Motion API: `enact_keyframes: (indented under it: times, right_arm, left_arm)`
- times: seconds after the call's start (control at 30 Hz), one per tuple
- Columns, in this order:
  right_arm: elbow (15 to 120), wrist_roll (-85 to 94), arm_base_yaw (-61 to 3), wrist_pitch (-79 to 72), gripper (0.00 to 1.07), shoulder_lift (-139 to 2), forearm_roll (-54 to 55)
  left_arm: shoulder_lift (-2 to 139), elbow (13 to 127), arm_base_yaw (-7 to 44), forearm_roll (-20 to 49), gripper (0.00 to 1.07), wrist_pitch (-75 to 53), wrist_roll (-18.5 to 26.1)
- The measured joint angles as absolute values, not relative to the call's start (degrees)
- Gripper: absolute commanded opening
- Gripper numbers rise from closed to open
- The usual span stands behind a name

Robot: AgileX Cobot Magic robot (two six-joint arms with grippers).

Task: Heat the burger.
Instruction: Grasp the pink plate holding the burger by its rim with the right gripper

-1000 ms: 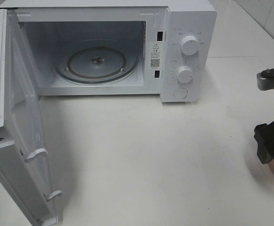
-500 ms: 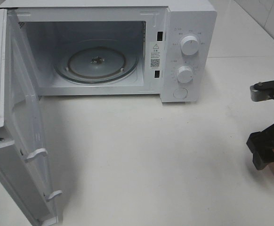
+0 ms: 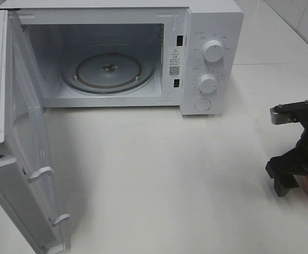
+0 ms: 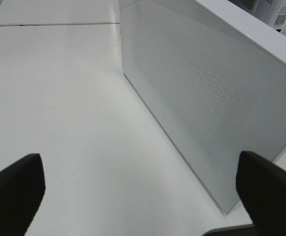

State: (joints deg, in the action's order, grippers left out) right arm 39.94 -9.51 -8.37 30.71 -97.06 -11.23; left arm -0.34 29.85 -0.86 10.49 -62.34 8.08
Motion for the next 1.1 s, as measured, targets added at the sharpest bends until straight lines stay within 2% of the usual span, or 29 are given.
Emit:
enact_keyframes:
  times: [0.57,0.9,0.97,1.0,1.03,1.07,1.1]
  right_arm:
    - [37.8,-11.3,-8.4,25.6,0.81,-99.4,-12.8]
    - [36.2,-11.4,-8.4,25.4,0.7,-99.3,-12.8]
    - [35.9,-11.5,-8.4,24.9,0.63,-99.2,-12.8]
    - [35.9,-11.5,-8.4,24.9,0.63,-99.2,-12.8]
    - [35.9,-12.1,-8.4,24.9,0.52,-99.2,-12.9]
    - [35.9,-12.5,-8.4,25.0,0.48,-99.2,-13.8]
    - [35.9,-12.5,-8.4,25.0,0.48,-99.2,-13.8]
  left_arm:
    - [-0.3,29.9,-0.9,10.5,0.98,-62.3,8.1]
    - [-0.3,29.9,-0.9,10.5,0.98,-62.3,8.1]
    - [-0.3,29.9,-0.9,10.5,0.98,-62.3,8.1]
    - [-0.3,29.9,-0.9,10.5,0.98,-62.3,8.1]
    - [-0.3,29.9,-0.9,10.5,0.98,-62.3,8.1]
    - [-0.3,29.9,-0.9,10.5,0.98,-62.3,8.1]
    - [-0.3,29.9,-0.9,10.5,0.98,-62.3,8.1]
